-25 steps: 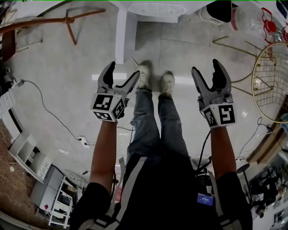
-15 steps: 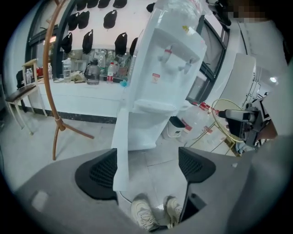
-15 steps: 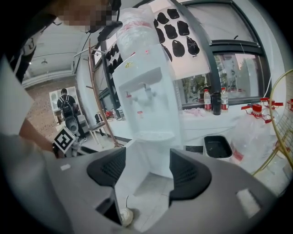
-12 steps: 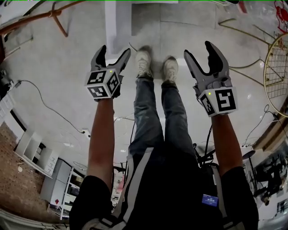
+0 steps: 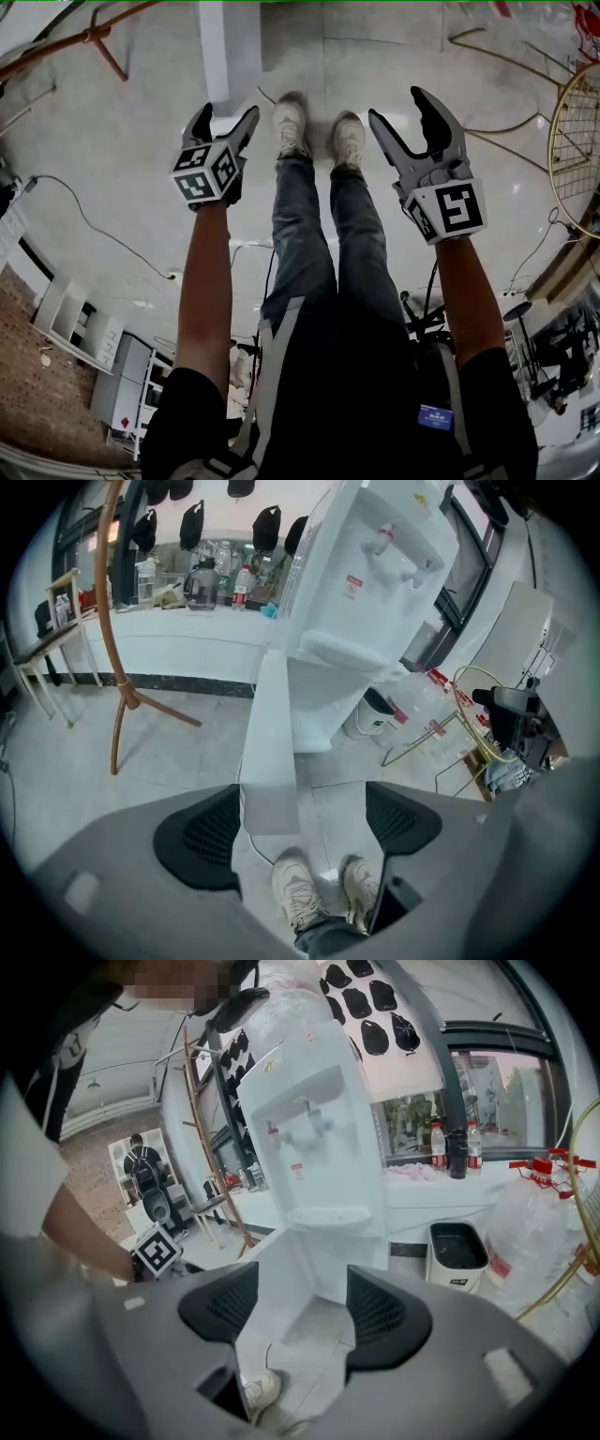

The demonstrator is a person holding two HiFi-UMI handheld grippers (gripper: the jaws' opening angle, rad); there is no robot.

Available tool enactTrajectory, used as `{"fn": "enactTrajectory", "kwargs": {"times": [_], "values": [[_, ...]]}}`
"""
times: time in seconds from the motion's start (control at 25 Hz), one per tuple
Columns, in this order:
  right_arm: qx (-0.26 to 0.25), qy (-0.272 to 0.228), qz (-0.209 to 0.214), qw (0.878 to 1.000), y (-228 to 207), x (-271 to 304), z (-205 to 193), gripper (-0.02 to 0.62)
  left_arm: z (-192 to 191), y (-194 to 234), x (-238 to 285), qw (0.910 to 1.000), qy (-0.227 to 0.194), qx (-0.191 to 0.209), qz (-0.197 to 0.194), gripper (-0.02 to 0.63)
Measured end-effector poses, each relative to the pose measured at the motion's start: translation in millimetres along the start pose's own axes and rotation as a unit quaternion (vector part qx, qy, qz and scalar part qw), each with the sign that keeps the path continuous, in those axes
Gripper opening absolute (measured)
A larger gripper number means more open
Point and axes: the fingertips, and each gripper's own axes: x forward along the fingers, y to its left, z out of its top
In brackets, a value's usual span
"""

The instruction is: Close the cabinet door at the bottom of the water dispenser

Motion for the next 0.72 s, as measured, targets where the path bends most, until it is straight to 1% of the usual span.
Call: {"fn": "enactTrajectory", "kwargs": {"times": [0.24, 0.48, 0.64, 0.72], "values": [[0.009, 0.001, -0.003, 1.0, -9.8, -0.3, 0.6, 0.291, 3.0, -11.1, 3.8, 0.9999, 0.008, -0.012, -0.003, 0.426], [0.021, -0.002, -0.006, 1.0, -6.9, -0.1, -4.0, 0.288, -2.8, -22.2, 7.4, 0.9995, 0.024, -0.008, -0.02, 0.426], [0.016, 0.003, -0.012, 1.0, -15.5, -8.4, -16.6, 0.288, -3.2, -35.2, 8.5, 0.9992, 0.027, -0.002, -0.029, 0.426], [0.021, 0.004, -0.016, 1.0, -21.1, -13.0, -18.4, 0.288, -4.3, -46.7, 12.1, 0.9989, 0.03, 0.002, -0.036, 0.426]]}}
